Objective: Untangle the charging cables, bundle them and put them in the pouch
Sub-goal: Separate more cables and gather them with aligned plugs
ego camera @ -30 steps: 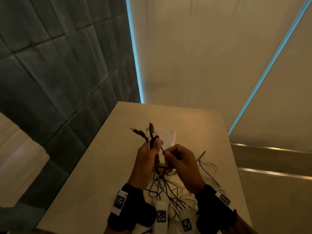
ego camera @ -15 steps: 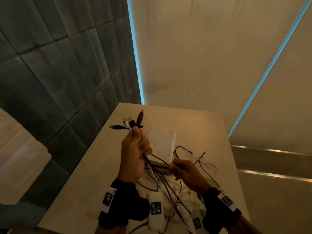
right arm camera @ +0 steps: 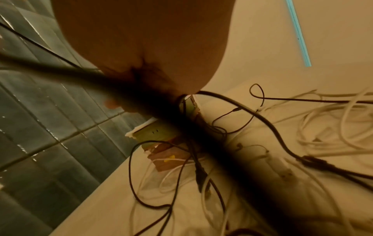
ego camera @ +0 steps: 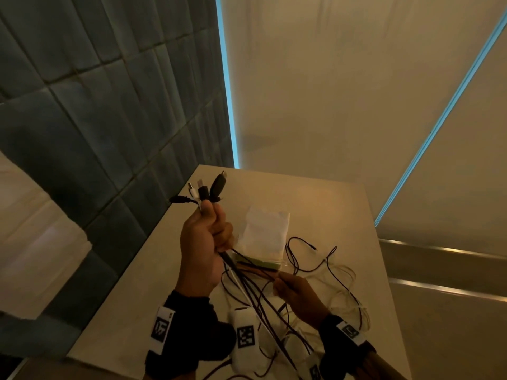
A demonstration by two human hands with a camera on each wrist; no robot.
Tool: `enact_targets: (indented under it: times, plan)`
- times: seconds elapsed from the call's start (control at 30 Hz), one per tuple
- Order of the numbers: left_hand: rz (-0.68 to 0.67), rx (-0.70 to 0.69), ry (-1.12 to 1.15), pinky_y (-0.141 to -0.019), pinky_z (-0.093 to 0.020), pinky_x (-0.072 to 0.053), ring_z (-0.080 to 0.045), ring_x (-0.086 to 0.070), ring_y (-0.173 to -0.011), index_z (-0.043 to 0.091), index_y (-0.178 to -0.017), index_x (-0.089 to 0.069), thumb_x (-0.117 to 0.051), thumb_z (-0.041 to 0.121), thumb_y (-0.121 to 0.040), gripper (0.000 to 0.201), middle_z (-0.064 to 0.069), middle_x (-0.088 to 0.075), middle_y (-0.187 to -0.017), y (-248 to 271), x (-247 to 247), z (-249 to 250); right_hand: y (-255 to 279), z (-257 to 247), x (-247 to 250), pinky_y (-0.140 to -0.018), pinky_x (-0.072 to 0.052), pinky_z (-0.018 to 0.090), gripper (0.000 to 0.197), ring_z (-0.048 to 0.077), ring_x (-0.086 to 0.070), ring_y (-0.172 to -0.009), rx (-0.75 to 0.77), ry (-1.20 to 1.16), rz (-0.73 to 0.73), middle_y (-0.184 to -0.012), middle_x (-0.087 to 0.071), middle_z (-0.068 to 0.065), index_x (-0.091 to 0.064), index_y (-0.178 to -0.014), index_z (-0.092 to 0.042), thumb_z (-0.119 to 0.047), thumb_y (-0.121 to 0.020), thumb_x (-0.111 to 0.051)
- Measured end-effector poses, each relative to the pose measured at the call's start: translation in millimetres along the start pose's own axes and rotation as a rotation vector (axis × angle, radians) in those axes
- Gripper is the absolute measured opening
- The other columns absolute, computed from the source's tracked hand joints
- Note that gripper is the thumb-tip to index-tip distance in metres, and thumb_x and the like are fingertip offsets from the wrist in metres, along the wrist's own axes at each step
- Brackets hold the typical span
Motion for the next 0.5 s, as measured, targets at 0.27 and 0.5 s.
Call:
enact_targets:
  times: [0.27, 0.5]
  plan:
    - [0.023, 0.160, -0.317, -0.040, -0.021, -0.017, -0.009, -0.024, -0.037, 0.013, -0.073, -0.048, -0.033, 0.029, -0.103, 0.037, 0.000, -0.041, -0.050, 7, 2, -17, -2, -60, 23, -0.046, -0.034, 0.026, 0.018, 0.013, -0.041, -0.049, -0.015, -0.201, 0.171, -0.055, -0.048, -0.003, -0.061, -0.080, -0.003, -0.012, -0.095, -0.056]
    - [0.008, 0.332, -0.252, -0.065, -0.038, -0.054, -0.028, -0.070, -0.077, 0.012, -0.080, -0.050, -0.031, 0.031, -0.104, 0.036, -0.019, -0.074, -0.092, 15, -16, -34, 15, -143, 21, -0.046, -0.043, 0.013, 0.016, 0.003, -0.054, -0.046, 0.204, -0.406, 0.043, -0.056, -0.061, -0.007, -0.058, -0.078, 0.003, 0.013, -0.089, -0.053]
Point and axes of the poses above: each hand's wrist, its own y-axis away from the middle knuckle, its own x-axis out of the back of the hand, z = x × y, the point moved 2 cm from there along -y, towards the middle knuckle
